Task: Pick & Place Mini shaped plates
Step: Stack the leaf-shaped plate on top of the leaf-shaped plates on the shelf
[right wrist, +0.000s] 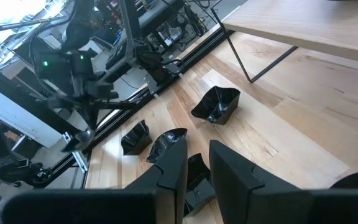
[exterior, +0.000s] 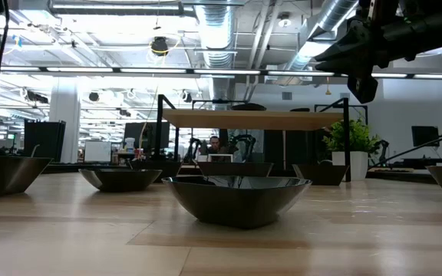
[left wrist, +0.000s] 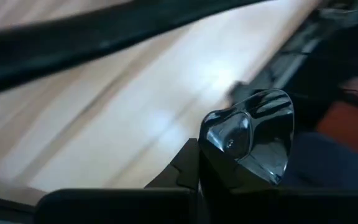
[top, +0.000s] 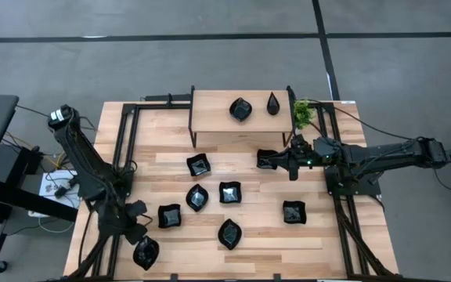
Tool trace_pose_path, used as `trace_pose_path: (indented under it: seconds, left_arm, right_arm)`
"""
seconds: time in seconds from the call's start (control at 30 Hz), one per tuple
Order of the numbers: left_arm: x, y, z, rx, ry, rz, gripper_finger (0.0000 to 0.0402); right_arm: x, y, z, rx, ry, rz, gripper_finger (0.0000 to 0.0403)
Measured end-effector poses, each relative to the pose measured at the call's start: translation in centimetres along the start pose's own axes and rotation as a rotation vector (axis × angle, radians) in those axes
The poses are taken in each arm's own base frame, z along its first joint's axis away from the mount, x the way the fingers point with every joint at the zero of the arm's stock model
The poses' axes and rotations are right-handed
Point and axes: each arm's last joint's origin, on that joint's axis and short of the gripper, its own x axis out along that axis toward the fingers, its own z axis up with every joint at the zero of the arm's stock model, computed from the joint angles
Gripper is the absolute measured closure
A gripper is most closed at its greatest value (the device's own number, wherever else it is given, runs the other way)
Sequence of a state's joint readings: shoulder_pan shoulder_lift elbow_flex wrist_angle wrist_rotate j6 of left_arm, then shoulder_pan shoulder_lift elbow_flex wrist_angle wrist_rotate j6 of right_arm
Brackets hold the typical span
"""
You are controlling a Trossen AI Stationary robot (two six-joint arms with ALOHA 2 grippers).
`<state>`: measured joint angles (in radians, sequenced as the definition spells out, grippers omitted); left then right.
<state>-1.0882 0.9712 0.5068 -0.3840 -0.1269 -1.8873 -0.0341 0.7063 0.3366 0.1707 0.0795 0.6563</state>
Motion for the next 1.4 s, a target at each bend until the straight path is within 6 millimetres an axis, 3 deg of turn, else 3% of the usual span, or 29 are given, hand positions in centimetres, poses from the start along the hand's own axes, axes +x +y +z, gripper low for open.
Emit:
trace_pose_path:
  seconds: [0.3, 0.53, 0.73, 0.9, 1.1, 1.4]
  left_arm:
    - [-2.4, -0.8, 1.1, 0.006, -0.113, -0.175, 0.0398]
    - [-3.0, -2.4, 4.9, 0.090, -0.288, -0.259, 0.0398]
    - [-4.4, -3.5, 10.0, 0.152, -0.452, -0.349, 0.0398]
    - [-6.9, -4.4, 14.4, 0.193, -0.608, -0.381, 0.0399]
    - [-10.3, -6.8, 20.3, 0.273, -0.761, -0.318, 0.0399]
    - [-13.2, -9.2, 29.9, 0.381, -0.864, -0.197, 0.0399]
  right_arm:
    - [0.0, 0.0, 0.0, 0.083, 0.000, 0.000, 0.0339]
    - [0.0, -0.1, 0.1, 0.106, -0.005, -0.008, 0.0339]
    - [0.0, -0.6, 0.4, 0.082, -0.027, -0.036, 0.0339]
    - [0.0, -1.1, 0.7, 0.058, -0.044, -0.068, 0.0339]
    - [0.0, -1.4, 0.9, 0.062, -0.055, -0.083, 0.0339]
    - [0.0, -1.4, 0.9, 0.061, -0.055, -0.082, 0.0339]
